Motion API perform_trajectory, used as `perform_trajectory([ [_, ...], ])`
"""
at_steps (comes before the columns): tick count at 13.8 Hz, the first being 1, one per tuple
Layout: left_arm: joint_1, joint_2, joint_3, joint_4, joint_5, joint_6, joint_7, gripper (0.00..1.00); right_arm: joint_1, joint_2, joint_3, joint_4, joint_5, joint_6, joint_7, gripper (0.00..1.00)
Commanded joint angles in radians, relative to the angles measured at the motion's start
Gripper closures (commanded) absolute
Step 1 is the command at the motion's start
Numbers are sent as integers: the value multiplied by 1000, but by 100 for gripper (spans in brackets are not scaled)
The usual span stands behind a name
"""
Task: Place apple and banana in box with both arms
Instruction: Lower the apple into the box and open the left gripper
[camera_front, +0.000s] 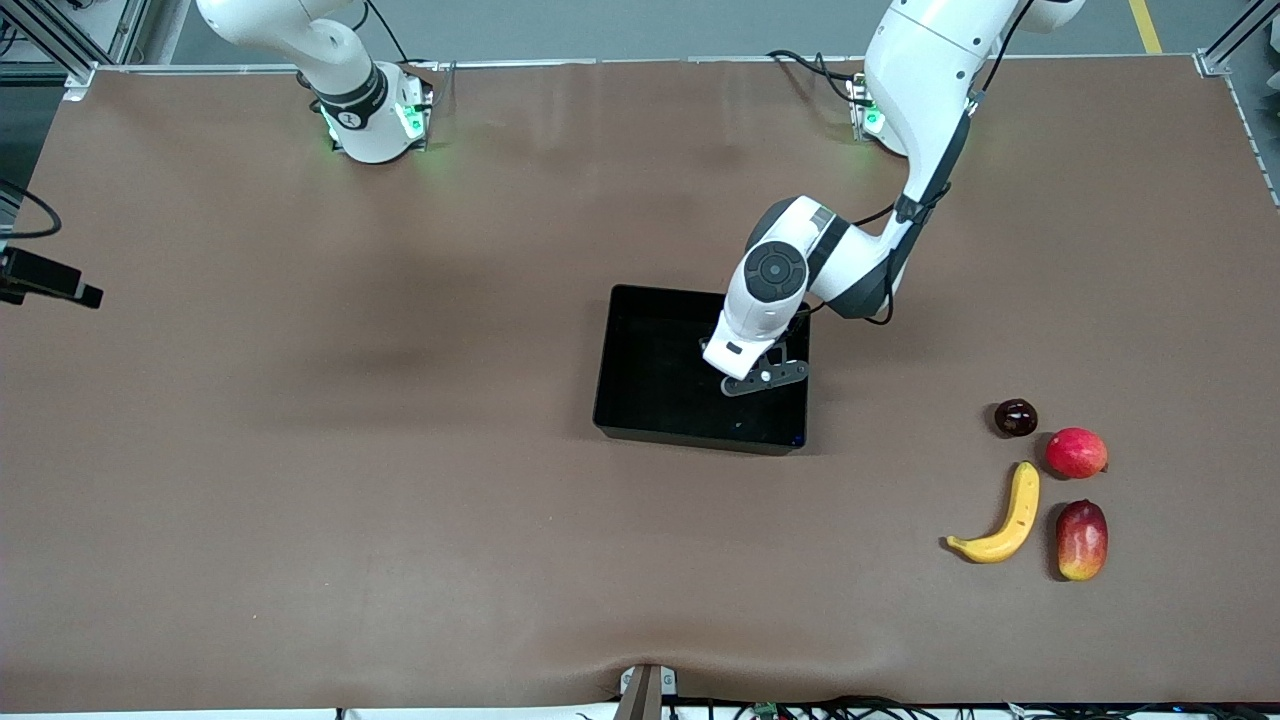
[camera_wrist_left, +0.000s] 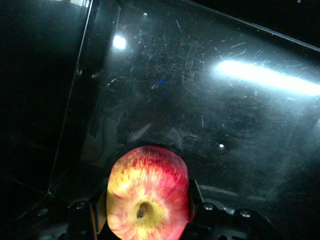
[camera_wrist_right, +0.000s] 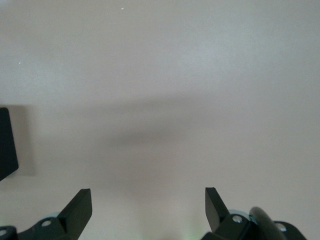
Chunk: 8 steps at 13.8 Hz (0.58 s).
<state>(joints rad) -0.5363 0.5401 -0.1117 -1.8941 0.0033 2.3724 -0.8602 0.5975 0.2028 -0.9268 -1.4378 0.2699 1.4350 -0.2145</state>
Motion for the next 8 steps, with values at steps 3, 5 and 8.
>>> perform_trajectory([
  [3, 1, -17, 9, 6, 13, -2, -8, 0, 4, -46, 39, -10, -87, 25, 9, 0],
  [5, 13, -64, 12, 42, 23, -57, -8, 0, -51, -46, 90, -7, -83, 19, 9, 0],
  [8, 56, -71, 18, 218, 61, -243, 3, 0, -381, -69, 495, 4, -153, 21, 12, 0],
])
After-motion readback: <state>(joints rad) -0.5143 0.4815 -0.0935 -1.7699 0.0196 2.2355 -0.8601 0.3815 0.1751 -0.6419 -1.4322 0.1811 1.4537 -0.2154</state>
